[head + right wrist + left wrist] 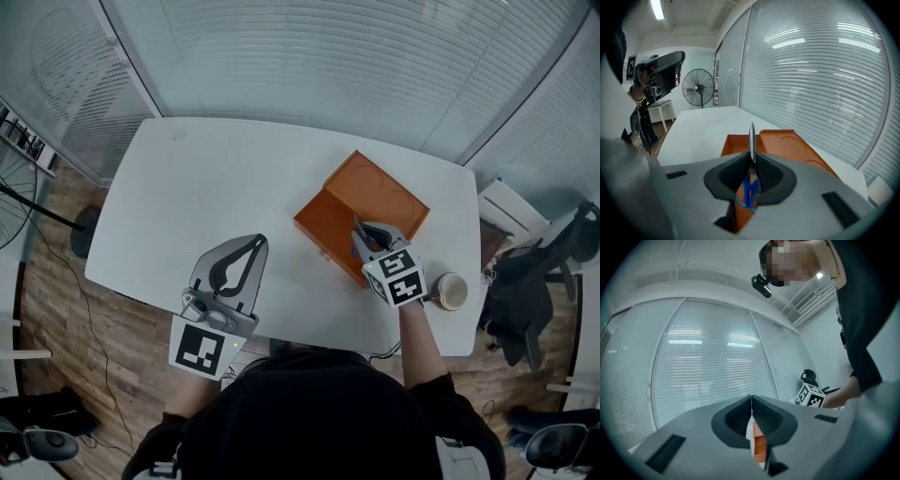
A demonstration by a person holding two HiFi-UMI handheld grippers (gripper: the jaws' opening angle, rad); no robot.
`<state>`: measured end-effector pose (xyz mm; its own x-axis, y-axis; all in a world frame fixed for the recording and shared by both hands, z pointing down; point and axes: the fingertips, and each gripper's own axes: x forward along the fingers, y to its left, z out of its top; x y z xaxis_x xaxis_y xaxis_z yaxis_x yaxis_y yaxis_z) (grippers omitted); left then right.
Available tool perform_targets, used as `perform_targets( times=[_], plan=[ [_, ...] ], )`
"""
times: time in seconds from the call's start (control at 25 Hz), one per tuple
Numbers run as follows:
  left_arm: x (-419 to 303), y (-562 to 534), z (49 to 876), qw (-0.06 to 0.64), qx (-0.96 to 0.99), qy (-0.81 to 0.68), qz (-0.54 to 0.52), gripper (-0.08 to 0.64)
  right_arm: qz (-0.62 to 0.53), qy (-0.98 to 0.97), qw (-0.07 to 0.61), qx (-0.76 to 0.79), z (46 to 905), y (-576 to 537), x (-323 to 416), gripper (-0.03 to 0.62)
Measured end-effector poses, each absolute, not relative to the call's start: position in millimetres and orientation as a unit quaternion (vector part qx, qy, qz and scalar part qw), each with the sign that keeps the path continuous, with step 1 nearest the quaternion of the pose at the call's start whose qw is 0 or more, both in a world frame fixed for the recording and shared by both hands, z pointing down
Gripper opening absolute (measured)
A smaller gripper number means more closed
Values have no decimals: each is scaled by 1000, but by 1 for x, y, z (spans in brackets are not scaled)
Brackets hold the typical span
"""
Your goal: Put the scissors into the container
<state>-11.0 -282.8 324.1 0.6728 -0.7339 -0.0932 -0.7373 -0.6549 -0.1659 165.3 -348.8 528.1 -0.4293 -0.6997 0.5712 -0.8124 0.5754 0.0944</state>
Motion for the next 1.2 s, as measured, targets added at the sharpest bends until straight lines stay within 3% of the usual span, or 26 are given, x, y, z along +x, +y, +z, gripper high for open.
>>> perform_targets(
  times=[1.2],
  plan=[
    [-10,-279,309,112,-905,410,22,15,155,-821,372,405,576,-370,153,54]
  ],
)
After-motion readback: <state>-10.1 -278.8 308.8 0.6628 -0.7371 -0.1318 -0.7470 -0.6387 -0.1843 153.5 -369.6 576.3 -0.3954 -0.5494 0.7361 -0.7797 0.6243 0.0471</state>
